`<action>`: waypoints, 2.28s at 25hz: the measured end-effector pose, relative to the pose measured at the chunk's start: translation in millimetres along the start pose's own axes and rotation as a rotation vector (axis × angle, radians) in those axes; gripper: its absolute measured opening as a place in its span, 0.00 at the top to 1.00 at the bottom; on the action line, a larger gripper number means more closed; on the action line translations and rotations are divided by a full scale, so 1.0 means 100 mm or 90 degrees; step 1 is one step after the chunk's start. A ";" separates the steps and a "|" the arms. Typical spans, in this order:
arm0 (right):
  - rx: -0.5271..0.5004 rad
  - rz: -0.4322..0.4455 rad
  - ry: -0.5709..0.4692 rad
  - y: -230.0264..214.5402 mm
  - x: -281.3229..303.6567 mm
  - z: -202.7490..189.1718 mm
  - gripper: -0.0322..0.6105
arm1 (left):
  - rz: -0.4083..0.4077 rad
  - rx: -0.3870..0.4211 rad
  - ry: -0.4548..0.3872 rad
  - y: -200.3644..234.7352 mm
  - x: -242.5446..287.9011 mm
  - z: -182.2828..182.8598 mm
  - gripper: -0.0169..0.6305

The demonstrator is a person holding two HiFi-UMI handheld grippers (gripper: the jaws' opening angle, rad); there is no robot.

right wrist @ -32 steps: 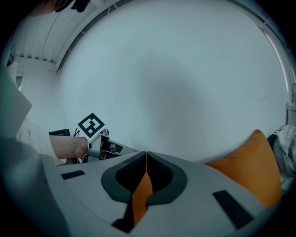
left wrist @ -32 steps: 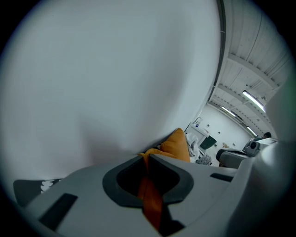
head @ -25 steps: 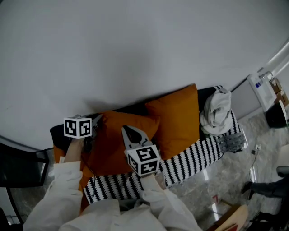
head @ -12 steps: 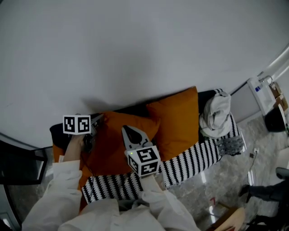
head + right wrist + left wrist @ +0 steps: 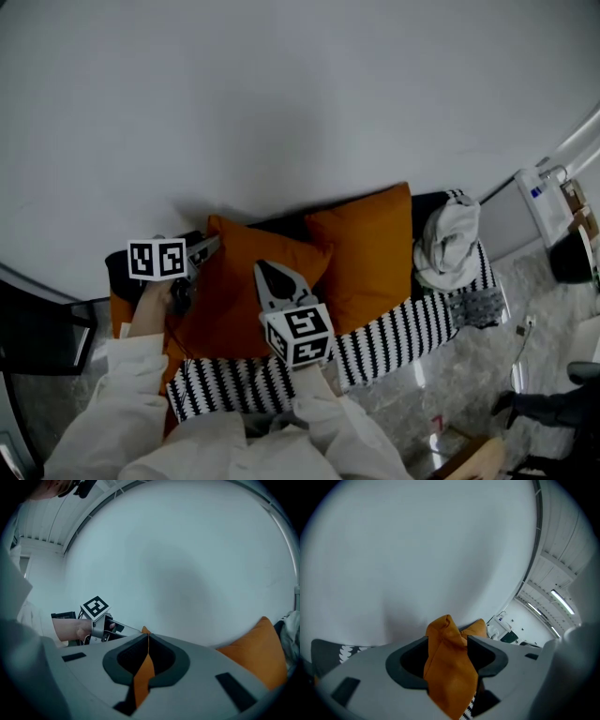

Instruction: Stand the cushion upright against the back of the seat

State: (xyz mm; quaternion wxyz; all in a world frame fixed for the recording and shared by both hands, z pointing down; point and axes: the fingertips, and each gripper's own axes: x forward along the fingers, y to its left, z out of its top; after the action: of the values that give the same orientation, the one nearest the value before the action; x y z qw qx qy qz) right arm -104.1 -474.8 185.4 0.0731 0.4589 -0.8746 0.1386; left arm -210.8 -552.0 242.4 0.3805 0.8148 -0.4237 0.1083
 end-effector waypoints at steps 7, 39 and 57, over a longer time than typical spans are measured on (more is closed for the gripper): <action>-0.013 0.014 -0.016 0.13 -0.30 0.08 0.93 | 0.010 0.067 -0.035 -0.42 -0.32 -0.23 0.60; -0.033 0.122 -0.052 1.07 -3.33 -0.59 0.93 | -0.020 0.076 -0.237 -3.30 -1.92 -2.65 0.96; 0.017 0.082 -0.042 1.17 -3.68 -0.77 0.93 | -0.002 0.101 -0.191 -3.42 -2.25 -3.01 0.96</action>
State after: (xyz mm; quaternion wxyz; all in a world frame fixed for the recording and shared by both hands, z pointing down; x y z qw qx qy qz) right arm 8.4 -100.0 144.2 0.0292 0.4066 -0.9024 0.1393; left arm -41.7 -80.9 155.9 0.2475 0.8500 -0.4647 0.0178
